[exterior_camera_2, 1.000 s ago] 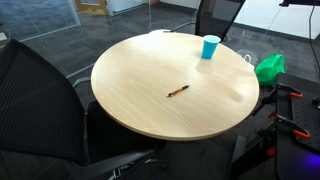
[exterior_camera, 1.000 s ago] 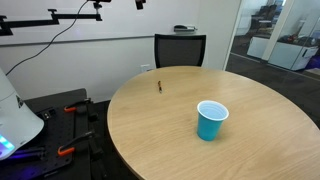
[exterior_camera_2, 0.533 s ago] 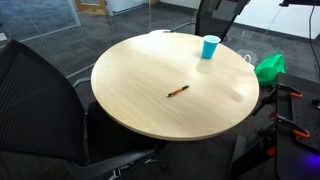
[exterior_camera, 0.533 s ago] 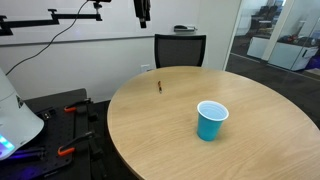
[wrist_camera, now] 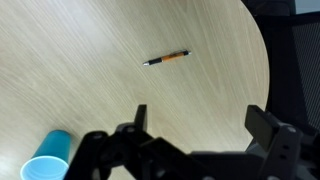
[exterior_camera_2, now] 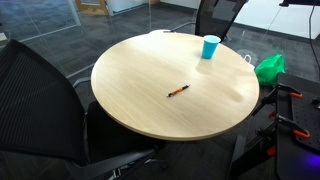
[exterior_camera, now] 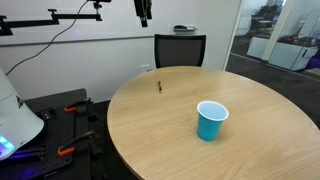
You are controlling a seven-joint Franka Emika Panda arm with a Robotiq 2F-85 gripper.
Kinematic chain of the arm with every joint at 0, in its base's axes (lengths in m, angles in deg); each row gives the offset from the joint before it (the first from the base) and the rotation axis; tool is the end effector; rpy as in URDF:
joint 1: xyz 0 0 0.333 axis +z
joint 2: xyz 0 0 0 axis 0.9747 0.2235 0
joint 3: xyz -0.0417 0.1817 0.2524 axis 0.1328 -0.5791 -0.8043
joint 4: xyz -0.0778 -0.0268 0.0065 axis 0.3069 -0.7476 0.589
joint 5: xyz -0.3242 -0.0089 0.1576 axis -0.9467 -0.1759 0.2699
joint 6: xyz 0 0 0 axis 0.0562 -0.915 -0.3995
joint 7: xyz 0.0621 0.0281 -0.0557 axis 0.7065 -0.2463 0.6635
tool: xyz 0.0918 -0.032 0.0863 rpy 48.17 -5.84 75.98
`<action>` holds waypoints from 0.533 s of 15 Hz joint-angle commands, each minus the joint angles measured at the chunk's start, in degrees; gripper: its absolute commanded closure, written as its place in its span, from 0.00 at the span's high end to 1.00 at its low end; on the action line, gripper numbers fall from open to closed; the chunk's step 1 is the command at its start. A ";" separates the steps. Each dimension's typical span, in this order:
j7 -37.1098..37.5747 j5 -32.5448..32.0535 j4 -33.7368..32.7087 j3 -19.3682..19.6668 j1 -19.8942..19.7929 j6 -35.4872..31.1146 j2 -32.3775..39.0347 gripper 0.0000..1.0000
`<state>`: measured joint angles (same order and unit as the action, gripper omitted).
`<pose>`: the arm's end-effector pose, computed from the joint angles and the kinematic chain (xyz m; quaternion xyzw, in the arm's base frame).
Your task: Put the pen into the cup.
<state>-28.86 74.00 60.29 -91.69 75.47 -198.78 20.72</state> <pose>0.4522 0.0689 0.4449 -0.9407 0.3089 -0.0953 0.1024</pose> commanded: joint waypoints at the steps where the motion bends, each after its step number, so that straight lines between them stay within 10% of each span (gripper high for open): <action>1: 9.62 0.77 4.40 -1.36 0.77 -10.04 -0.19 1.00; 8: 34.46 -8.06 8.95 -6.12 -0.21 -16.87 5.01 1.00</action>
<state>-3.13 69.59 68.90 -96.43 75.99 -215.91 23.14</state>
